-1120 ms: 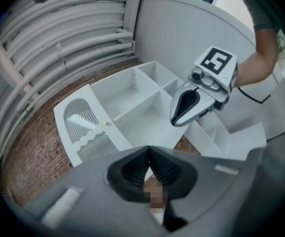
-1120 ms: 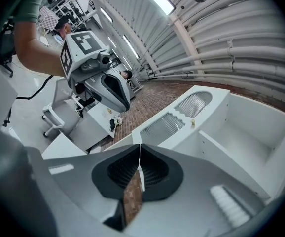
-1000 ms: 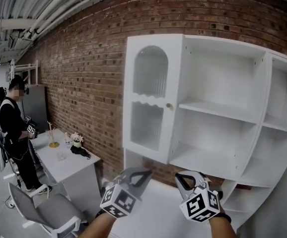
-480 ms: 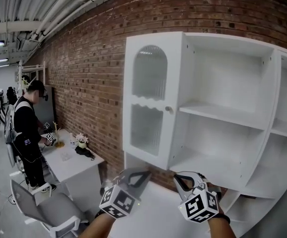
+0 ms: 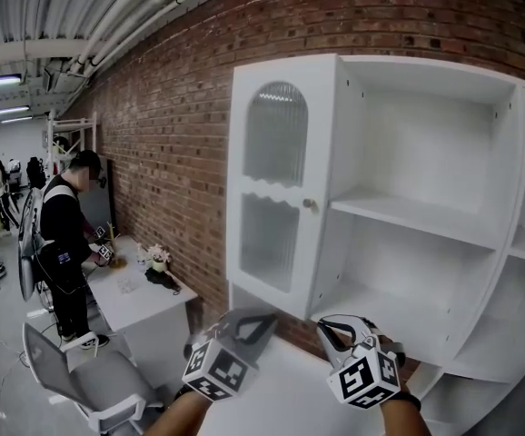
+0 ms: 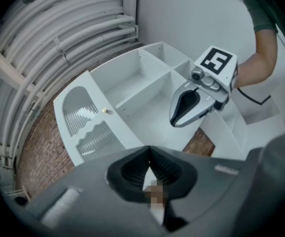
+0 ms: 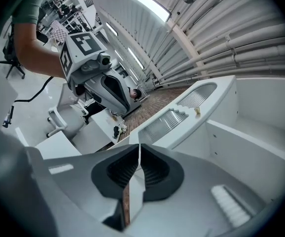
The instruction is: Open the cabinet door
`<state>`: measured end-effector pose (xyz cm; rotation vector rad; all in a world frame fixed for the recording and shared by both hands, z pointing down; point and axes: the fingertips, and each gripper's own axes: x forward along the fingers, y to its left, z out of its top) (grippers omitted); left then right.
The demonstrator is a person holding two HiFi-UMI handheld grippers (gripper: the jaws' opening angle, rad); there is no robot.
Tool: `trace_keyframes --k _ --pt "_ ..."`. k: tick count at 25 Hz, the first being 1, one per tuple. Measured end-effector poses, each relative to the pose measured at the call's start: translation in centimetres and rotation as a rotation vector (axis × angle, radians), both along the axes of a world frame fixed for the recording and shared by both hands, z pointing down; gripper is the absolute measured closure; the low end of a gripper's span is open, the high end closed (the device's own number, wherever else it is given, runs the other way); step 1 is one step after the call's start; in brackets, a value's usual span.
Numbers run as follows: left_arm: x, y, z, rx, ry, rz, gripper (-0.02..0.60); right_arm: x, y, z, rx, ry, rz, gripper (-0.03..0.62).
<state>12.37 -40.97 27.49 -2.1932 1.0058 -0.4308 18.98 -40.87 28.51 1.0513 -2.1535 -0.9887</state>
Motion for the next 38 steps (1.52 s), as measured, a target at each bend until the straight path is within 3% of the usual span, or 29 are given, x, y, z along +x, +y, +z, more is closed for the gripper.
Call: trace_keyframes --k 11,27,31,38 --pt "0.3 -2.4 0.9 -0.013 -0.004 -0.034 0.58 0.4 -2.7 1.0 -0.017 -0.006 -0.035 0.576" --pt "-0.5 -8.4 1.9 -0.042 -0.021 0.052 0.58 0.3 -8.5 1.6 -0.052 -0.05 0.066 0.571" --pt "-1.2 -9.6 2.0 -0.045 -0.022 0.081 0.58 -0.1 -10.2 1.6 -0.082 -0.093 0.105 0.552" --pt "-2.4 -11.1 3.2 -0.056 -0.034 0.129 0.58 -0.9 -13.4 3.1 -0.189 -0.204 0.187 0.466"
